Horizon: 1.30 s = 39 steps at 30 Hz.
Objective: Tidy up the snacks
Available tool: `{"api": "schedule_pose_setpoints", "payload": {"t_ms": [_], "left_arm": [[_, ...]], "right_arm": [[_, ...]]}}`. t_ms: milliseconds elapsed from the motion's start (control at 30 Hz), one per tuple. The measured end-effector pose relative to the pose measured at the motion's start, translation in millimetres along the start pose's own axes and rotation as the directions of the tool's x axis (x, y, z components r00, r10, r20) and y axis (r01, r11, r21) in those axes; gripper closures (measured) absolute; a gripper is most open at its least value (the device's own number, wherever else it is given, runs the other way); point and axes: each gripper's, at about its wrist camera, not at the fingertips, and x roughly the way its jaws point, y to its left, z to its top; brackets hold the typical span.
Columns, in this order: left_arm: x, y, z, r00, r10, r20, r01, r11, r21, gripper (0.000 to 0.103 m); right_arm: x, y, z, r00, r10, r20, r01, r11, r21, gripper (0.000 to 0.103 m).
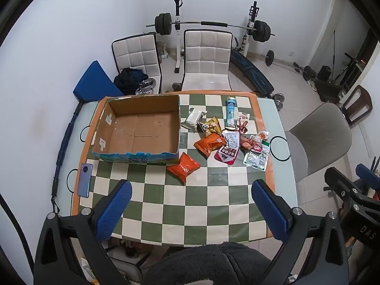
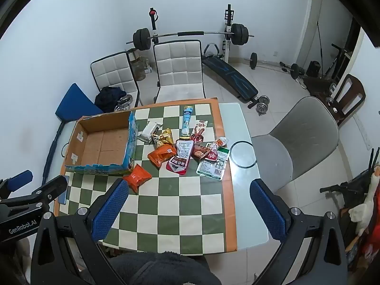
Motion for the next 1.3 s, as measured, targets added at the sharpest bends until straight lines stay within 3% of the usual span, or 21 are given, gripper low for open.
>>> {"api": "schedule_pose_setpoints", "payload": {"t_ms": [1300], "left_arm": [[-1.9, -5.8, 3.8, 1.0, -0.006, 0.006, 0.006, 1.0, 0.0, 0.0]], "right_arm": [[0.0, -2.6, 1.2, 1.0, 0.002, 0.005, -0.002, 1.0, 0.002, 0.0]]}}
